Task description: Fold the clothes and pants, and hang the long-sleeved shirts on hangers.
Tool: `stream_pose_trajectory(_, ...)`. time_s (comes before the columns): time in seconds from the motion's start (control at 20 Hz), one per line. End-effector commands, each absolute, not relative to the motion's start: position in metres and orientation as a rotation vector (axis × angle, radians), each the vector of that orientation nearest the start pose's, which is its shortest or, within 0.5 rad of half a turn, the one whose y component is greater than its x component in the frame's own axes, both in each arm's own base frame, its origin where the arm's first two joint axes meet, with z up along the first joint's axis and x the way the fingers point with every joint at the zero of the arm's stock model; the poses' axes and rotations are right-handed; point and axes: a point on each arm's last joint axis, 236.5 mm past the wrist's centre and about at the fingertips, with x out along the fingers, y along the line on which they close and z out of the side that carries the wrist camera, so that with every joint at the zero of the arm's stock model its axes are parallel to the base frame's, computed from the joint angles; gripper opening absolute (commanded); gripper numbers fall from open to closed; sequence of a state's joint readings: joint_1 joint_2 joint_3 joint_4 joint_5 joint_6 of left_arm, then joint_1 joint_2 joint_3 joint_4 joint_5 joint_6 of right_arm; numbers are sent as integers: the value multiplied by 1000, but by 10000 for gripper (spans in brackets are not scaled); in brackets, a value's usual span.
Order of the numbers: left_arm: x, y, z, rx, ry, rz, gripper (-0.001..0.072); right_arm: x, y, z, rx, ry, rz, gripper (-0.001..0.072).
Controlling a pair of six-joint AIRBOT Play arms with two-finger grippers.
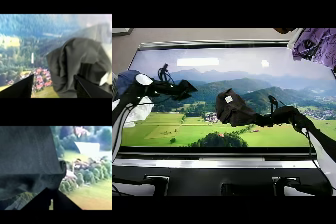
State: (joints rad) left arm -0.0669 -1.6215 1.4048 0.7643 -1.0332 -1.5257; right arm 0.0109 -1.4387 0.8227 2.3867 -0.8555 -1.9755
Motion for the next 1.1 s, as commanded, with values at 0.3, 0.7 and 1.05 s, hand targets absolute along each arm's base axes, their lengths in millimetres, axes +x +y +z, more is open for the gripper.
stream_pose_trajectory(0.3,444,-288,-93,-817,1431,-471,487,345,146,-65,528,1307,465,32)
stream_pose_trajectory(0.7,467,-306,-102,-879,1329,-418,283,330,152,-62,534,1357,507,32)
stream_pose_trajectory(1.05,519,-222,13,-760,1097,-418,15,390,104,34,282,1106,361,31)
